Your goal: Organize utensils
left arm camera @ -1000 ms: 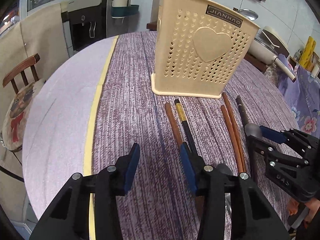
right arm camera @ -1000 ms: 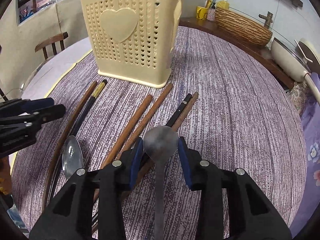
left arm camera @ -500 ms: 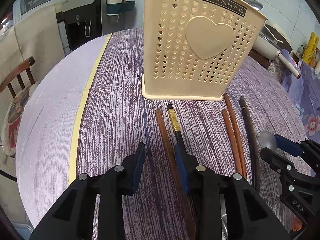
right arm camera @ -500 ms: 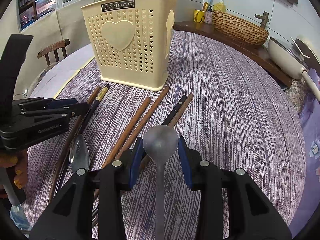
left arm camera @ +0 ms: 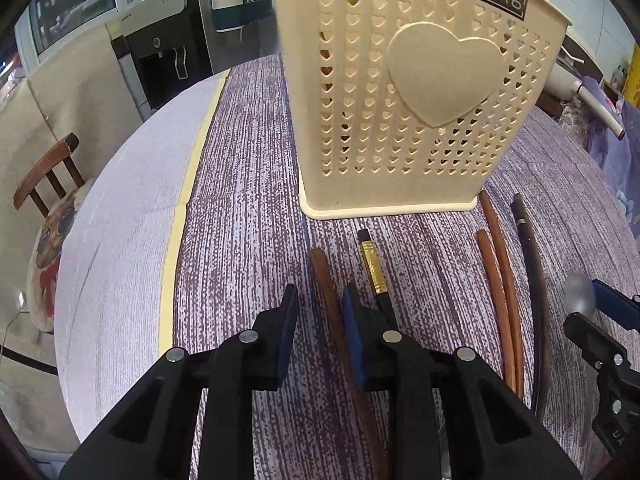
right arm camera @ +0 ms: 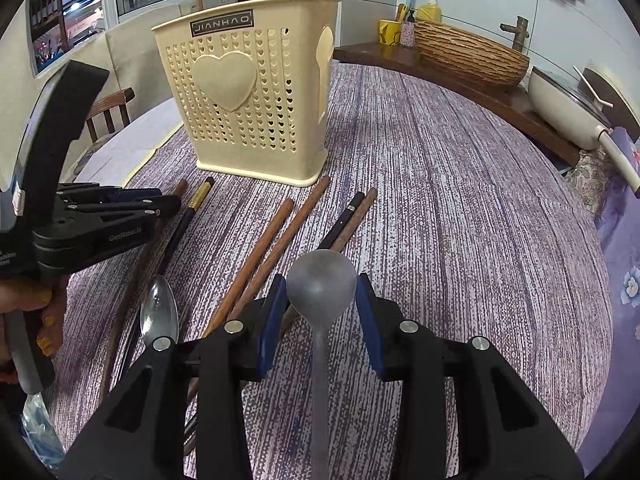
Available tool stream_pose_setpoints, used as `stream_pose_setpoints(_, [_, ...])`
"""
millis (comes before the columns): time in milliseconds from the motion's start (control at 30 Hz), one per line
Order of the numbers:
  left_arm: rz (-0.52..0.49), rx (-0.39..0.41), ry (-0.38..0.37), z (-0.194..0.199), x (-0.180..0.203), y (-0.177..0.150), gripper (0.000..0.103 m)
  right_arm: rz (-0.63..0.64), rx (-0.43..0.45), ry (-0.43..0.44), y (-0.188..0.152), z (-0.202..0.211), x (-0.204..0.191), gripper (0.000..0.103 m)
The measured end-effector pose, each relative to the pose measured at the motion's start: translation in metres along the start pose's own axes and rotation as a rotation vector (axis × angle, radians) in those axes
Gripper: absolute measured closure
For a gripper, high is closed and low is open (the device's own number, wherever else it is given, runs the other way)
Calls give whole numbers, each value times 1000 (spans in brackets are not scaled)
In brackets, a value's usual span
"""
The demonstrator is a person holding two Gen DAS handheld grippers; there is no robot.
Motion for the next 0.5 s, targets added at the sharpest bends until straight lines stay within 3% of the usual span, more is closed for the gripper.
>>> stream_pose_setpoints(67, [23, -1, -1, -1, -1, 2, 80, -5, 8, -1, 1, 2, 1, 66])
stream_pose_setpoints(167, [24, 7, 20, -2, -1, 4, 92, -7, 25, -4, 2, 6, 1, 66])
stream_pose_setpoints(367, [85, 11, -25, -1, -7, 5, 93, -15, 90, 3, 6, 24, 3, 66])
stream_pose_setpoints(500, [103, 66, -57, 19, -9, 9, 93, -11, 144, 15, 13, 42, 4, 66])
Point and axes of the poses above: each gripper's, at about its wrist camera, not at the fingertips, and z roughly against the way its jaws point, x to its right, y to its top, the point moved 5 cm from there along -z, roughly the way its jaws point, and after that the axes turned 6 degrees about z, right-handed, at the moved point
